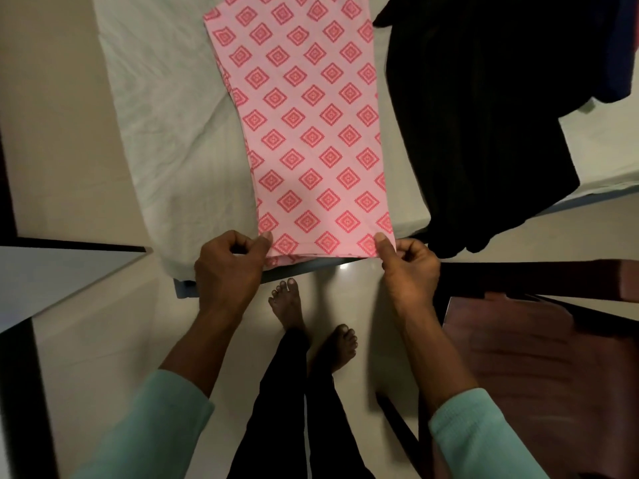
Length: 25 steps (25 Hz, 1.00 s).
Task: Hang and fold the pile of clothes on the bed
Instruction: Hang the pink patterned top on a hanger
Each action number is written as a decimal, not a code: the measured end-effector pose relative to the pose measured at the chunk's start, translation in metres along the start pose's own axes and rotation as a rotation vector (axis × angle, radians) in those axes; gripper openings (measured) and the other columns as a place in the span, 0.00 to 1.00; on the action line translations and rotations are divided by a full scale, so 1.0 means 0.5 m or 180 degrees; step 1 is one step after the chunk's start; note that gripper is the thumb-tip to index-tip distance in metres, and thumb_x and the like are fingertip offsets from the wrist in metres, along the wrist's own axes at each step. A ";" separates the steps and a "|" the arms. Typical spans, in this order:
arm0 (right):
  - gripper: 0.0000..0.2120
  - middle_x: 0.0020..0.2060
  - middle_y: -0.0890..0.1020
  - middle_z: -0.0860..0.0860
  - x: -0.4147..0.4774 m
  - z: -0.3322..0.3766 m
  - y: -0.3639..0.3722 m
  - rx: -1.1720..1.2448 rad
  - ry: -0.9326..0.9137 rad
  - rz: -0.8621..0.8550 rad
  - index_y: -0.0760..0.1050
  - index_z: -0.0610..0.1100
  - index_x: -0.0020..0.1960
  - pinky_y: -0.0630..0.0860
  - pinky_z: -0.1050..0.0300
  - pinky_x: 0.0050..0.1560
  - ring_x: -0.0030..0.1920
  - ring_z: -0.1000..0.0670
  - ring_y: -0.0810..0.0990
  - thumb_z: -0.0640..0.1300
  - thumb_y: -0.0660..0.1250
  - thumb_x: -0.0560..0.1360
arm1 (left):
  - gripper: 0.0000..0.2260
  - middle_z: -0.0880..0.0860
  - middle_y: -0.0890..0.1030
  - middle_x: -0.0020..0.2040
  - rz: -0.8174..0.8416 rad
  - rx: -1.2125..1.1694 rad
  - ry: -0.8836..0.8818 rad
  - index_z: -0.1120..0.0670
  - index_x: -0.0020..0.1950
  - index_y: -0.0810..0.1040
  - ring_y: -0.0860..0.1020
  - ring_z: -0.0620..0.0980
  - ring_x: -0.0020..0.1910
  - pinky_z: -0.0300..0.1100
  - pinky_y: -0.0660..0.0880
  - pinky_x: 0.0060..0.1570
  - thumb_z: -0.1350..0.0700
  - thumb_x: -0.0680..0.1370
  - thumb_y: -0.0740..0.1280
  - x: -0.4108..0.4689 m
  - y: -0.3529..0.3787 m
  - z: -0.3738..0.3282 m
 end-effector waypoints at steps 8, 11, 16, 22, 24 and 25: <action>0.07 0.46 0.87 0.45 -0.017 -0.004 0.029 0.1389 0.0889 0.0710 0.80 0.41 0.53 0.77 0.59 0.38 0.37 0.52 0.82 0.43 0.73 0.79 | 0.09 0.54 0.88 0.42 0.0352 -0.1358 -0.0685 0.57 0.45 0.81 0.84 0.46 0.34 0.43 0.81 0.37 0.52 0.79 0.74 -0.001 0.014 0.019; 0.06 0.45 0.87 0.43 -0.013 -0.009 0.033 0.1468 0.1001 0.0727 0.80 0.40 0.53 0.77 0.60 0.36 0.35 0.52 0.81 0.40 0.73 0.78 | 0.09 0.55 0.87 0.40 0.0377 -0.1480 -0.0716 0.58 0.44 0.80 0.81 0.45 0.31 0.40 0.79 0.34 0.55 0.80 0.74 -0.008 0.011 0.024; 0.06 0.43 0.88 0.45 -0.001 -0.084 0.020 0.0731 0.1082 0.0376 0.79 0.43 0.45 0.79 0.61 0.37 0.37 0.52 0.83 0.40 0.76 0.77 | 0.11 0.52 0.86 0.37 0.0174 -0.0693 -0.0412 0.57 0.43 0.80 0.85 0.47 0.35 0.48 0.85 0.43 0.51 0.78 0.75 -0.023 0.015 0.069; 0.14 0.53 0.81 0.49 0.022 -0.019 0.004 -0.0498 0.0207 -0.0162 0.75 0.46 0.58 0.74 0.63 0.43 0.48 0.52 0.81 0.45 0.76 0.76 | 0.13 0.46 0.81 0.39 0.0040 0.0436 0.0056 0.53 0.48 0.80 0.79 0.44 0.39 0.40 0.75 0.35 0.44 0.77 0.76 -0.004 0.000 0.039; 0.19 0.61 0.75 0.51 0.014 0.044 0.007 -0.0840 -0.0460 -0.0279 0.71 0.49 0.65 0.77 0.58 0.54 0.59 0.50 0.77 0.46 0.74 0.78 | 0.14 0.45 0.80 0.40 -0.0090 0.0561 0.0227 0.52 0.53 0.78 0.79 0.43 0.39 0.37 0.70 0.33 0.45 0.76 0.76 0.002 -0.019 0.021; 0.22 0.64 0.73 0.50 0.008 0.075 0.018 -0.1000 -0.0774 -0.0253 0.70 0.50 0.68 0.78 0.52 0.60 0.64 0.49 0.75 0.47 0.73 0.78 | 0.15 0.46 0.80 0.42 -0.0125 0.0510 0.0334 0.52 0.55 0.78 0.80 0.45 0.41 0.36 0.70 0.34 0.45 0.77 0.76 0.008 -0.024 0.012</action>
Point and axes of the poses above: each hand's wrist, its own x-axis towards the middle knuckle, its own y-axis out of the palm, z = x × y, the point moved 9 cm from there along x, towards the middle knuckle
